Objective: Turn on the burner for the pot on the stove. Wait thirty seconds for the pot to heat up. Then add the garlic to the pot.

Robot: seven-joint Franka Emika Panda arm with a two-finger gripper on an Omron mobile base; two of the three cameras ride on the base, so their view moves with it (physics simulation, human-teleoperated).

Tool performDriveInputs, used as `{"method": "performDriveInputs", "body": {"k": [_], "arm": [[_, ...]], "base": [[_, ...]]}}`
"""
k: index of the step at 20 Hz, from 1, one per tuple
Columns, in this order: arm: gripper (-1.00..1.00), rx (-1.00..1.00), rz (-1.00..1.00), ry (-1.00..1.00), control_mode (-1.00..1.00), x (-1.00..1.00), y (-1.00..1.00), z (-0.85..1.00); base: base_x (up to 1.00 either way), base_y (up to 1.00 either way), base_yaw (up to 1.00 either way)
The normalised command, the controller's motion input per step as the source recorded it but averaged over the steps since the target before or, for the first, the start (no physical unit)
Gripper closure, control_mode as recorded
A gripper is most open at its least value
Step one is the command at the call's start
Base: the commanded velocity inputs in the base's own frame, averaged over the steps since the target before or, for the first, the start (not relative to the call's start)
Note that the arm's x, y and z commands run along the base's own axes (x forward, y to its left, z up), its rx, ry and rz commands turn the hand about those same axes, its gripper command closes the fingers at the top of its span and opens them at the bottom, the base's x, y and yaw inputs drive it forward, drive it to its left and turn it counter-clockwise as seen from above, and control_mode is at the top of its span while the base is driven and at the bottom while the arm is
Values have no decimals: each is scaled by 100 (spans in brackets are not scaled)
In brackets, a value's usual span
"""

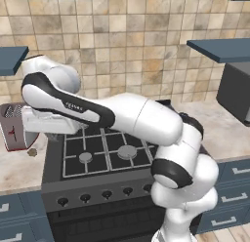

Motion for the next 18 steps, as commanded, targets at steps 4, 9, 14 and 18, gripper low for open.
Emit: {"method": "performDriveInputs", "body": {"k": [4,9,14,18], "arm": [[-100,-1,0,-10,-100,13,57,-22],[-100,-2,0,-22,-100,9,33,-31],[-100,-10,0,-14,-100,12,8,0],[-100,0,3,-3,-100,30,0,0]], "base": [[0,0,0],[0,0,0],[0,0,0],[0,0,0]]}}
